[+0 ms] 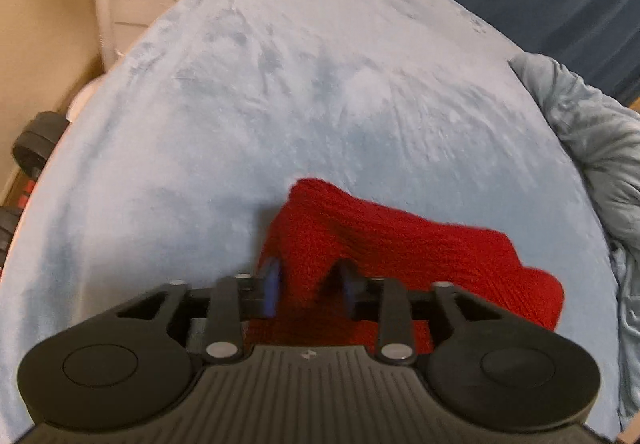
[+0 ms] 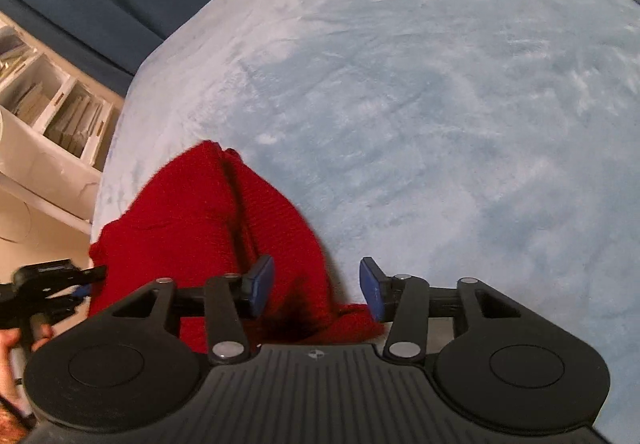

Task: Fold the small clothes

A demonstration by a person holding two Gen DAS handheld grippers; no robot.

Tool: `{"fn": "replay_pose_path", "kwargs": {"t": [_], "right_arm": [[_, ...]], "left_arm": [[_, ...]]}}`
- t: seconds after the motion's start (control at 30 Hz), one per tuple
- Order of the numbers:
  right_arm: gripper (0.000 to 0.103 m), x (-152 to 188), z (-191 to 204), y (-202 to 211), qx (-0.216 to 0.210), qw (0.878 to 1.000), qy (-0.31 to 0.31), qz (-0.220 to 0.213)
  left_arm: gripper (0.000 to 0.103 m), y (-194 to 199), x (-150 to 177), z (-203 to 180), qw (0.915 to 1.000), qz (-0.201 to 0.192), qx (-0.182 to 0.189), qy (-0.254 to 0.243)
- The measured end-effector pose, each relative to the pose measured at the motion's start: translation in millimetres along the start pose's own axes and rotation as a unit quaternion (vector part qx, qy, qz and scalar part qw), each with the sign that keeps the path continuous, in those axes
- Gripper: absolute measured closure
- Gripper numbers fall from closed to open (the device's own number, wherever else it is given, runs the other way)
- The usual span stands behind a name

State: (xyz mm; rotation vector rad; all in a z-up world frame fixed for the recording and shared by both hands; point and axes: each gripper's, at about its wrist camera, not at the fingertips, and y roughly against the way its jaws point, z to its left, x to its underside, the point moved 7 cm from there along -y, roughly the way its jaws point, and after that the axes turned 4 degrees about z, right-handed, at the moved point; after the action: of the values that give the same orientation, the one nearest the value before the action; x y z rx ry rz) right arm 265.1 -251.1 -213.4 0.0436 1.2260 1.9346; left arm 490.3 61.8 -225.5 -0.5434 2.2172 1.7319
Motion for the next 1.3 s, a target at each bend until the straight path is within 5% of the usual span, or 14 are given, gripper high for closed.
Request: {"fn": "replay_pose_path", "kwargs": {"t": [0.07, 0.2, 0.27, 0.33, 0.47, 0.67, 0.8, 1.0, 1.3], "right_arm": [[0.045, 2, 0, 4, 0.010, 1.000, 0.021, 0.004], [0.035, 16, 13, 25, 0.033, 0.995, 0.098, 0.007], [0.029, 28, 25, 41, 0.043, 0.987, 0.154, -0.002], [0.027, 47, 38, 60, 0.054, 0.974, 0.219, -0.013], [0.024, 86, 59, 99, 0.059, 0.950, 0.306, -0.031], [0.021, 118, 64, 145, 0.050, 0.951, 0.299, -0.055], [0.021, 131, 66, 159, 0.059, 0.946, 0.310, -0.070], [0.021, 152, 73, 176, 0.066, 0.930, 0.351, -0.085], [0.021, 165, 74, 188, 0.065, 0.927, 0.357, -0.093]], "left_arm": [[0.028, 12, 4, 7, 0.9996, -0.011, -0.024, 0.010], [0.015, 67, 26, 22, 0.9953, -0.051, -0.081, -0.017], [0.000, 107, 52, 20, 0.9896, -0.078, -0.112, -0.045], [0.000, 145, 84, 12, 0.9824, -0.108, -0.133, -0.073], [0.000, 189, 160, -10, 0.9825, -0.092, -0.138, -0.085], [0.000, 210, 243, -47, 0.9777, -0.079, -0.173, -0.089], [0.000, 229, 267, -64, 0.9695, -0.096, -0.190, -0.122], [0.000, 249, 286, -69, 0.9745, -0.101, -0.170, -0.105], [0.000, 263, 295, -68, 0.9750, -0.108, -0.164, -0.104]]}}
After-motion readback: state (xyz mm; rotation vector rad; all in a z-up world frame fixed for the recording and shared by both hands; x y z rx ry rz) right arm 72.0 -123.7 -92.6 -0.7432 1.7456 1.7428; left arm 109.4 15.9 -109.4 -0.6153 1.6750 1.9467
